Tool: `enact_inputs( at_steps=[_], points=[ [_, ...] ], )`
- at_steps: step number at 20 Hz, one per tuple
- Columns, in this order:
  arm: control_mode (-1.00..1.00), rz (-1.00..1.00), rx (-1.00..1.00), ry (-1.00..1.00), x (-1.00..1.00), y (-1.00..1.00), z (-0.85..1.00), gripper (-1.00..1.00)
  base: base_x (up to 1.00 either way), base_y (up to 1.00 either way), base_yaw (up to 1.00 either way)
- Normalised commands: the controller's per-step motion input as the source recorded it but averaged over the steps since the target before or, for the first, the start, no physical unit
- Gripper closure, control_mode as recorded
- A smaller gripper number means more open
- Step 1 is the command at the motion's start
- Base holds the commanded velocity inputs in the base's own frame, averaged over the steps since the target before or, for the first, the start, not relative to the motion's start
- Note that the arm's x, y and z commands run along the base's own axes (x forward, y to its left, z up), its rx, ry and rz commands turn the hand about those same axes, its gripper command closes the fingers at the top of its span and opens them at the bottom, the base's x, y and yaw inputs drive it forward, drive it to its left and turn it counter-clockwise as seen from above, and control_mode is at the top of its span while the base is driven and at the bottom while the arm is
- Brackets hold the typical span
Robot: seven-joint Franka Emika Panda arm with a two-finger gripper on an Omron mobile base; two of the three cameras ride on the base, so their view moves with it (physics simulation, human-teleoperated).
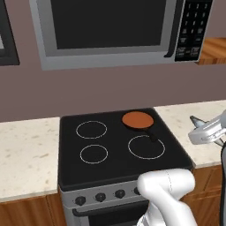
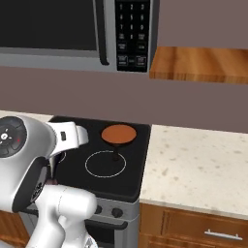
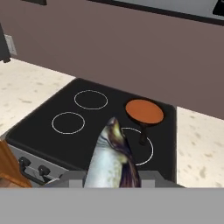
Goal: Retrieve the fish from the fridge and place it on the saucepan with marinade on the stove.
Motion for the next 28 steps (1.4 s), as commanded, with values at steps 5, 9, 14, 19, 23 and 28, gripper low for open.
enact_inputs(
  at_steps=[5, 9, 14, 19, 23, 28],
  points=[
    [1.00, 0.00, 0.00, 0.00, 0.00, 0.00, 0.00, 1.00, 0.53, 0.01, -0.02],
    [1.00, 0.00, 0.00, 0.00, 0.00, 0.00, 0.00, 1.00, 0.14, 0.01, 0.00],
    [1.00, 0.00, 0.00, 0.00, 0.00, 0.00, 0.00, 1.00, 0.00, 0.00, 0.00],
    [-1.00, 0.00, 0.00, 0.00, 0.21, 0.00, -0.07, 1.00, 0.04, 0.00, 0.00],
    [-1.00, 0.00, 0.00, 0.00, 0.52, 0.00, -0.33, 1.00, 0.00, 0.00, 0.00],
    [-1.00, 0.00, 0.00, 0.00, 0.48, 0.02, -0.38, 1.00, 0.00, 0.00, 0.00]
  ],
)
